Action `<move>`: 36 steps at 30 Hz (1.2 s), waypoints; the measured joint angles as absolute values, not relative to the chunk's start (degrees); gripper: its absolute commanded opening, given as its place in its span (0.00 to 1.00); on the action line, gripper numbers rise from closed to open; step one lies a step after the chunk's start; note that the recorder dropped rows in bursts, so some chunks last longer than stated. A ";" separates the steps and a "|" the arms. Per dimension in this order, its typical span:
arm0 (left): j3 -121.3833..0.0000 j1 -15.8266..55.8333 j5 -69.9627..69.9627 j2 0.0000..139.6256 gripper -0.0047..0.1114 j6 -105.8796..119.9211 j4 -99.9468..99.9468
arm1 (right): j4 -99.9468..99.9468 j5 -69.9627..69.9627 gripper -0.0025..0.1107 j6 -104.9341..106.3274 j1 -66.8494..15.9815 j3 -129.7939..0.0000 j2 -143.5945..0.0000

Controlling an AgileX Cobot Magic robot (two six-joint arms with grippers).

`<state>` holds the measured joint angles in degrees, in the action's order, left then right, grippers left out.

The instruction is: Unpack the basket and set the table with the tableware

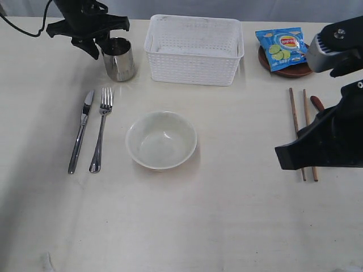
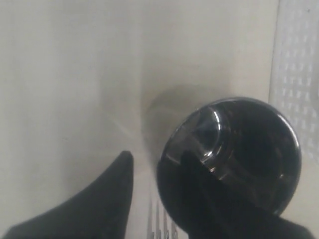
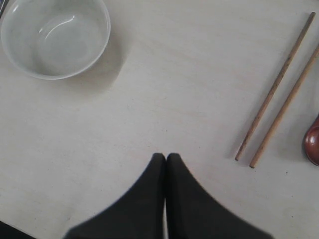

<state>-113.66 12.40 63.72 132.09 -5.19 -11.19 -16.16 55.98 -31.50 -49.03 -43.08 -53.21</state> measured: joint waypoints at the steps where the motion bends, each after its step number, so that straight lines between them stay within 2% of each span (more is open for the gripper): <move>1: -113.66 12.40 63.72 132.09 0.22 -5.19 -11.19 | -16.16 55.98 0.02 -31.50 -49.03 -43.08 -53.21; 4: -113.76 12.40 63.37 132.09 0.06 -5.19 -11.19 | -16.16 55.98 0.02 -31.50 -49.03 -43.08 -53.21; 5: -113.76 12.40 63.37 132.09 0.04 -4.93 -11.19 | -16.16 55.98 0.02 -31.50 -49.03 -43.08 -53.21; 36: -114.03 12.40 65.81 130.60 0.04 -5.13 -2.31 | -16.16 55.98 0.02 -31.72 -49.03 -43.08 -53.21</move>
